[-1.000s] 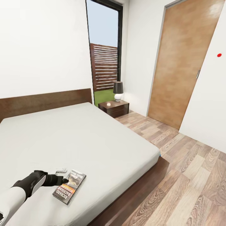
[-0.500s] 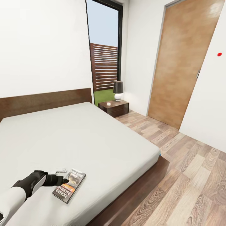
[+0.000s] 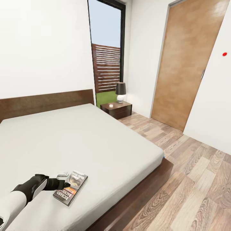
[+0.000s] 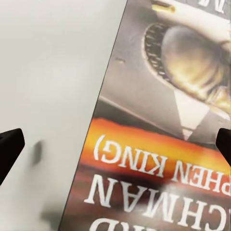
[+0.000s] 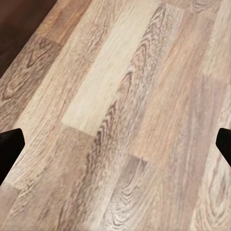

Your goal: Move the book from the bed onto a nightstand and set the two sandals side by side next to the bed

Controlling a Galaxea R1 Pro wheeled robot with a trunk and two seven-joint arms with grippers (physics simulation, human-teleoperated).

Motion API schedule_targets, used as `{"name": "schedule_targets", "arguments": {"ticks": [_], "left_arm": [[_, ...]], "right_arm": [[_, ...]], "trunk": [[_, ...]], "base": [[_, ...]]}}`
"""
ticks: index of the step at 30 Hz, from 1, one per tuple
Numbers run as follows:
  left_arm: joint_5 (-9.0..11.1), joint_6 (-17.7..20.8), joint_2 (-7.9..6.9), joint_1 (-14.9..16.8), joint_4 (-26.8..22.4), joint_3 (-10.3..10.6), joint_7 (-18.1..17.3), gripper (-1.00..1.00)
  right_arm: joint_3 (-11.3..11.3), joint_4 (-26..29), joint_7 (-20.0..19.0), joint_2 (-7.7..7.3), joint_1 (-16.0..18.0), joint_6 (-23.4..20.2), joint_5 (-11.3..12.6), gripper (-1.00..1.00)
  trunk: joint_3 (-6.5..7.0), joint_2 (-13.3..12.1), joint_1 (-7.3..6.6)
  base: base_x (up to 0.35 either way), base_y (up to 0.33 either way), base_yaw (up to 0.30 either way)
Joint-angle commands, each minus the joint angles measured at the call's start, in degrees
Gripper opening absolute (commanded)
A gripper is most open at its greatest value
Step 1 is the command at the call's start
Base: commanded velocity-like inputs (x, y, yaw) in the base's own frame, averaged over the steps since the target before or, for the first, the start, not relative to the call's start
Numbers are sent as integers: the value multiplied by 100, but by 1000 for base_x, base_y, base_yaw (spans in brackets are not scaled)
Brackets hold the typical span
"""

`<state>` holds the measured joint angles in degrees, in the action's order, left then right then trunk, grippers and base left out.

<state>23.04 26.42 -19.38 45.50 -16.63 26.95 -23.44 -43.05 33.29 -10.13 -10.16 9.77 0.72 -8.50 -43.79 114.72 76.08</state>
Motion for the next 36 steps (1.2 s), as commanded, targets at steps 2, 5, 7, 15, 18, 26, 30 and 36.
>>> {"name": "schedule_targets", "arguments": {"ticks": [2,5,7,15,18,26,30,36], "left_arm": [[34,35,-5,3,-8,21,-3,100],[34,37,-5,3,-12,21,-4,100],[34,35,-4,3,-14,21,-6,100],[35,38,-4,3,-16,21,-11,100],[35,38,-4,3,-16,21,-11,100],[34,35,-4,2,-16,21,-12,100],[34,32,-4,3,-16,21,-12,100],[34,30,-4,3,-16,21,-10,100]], "right_arm": [[-47,2,-52,5,8,6,-58,100],[-46,0,-51,5,8,7,-58,100],[-46,0,-51,5,8,7,-57,100],[-45,1,-51,5,8,7,-59,100],[-45,1,-50,5,8,7,-59,100],[-50,2,-54,5,8,16,-56,100],[-52,2,-55,5,8,79,-54,100],[-54,2,-57,5,8,178,-55,100]], "trunk": [[-24,44,22],[-24,44,22],[-24,44,22],[-24,44,22],[-24,44,22],[-60,124,66],[-78,165,88],[-78,165,88]], "base": [[0,0,0],[0,0,0],[0,0,0],[0,0,0],[0,0,0],[0,0,0],[0,0,0],[0,0,0]]}}
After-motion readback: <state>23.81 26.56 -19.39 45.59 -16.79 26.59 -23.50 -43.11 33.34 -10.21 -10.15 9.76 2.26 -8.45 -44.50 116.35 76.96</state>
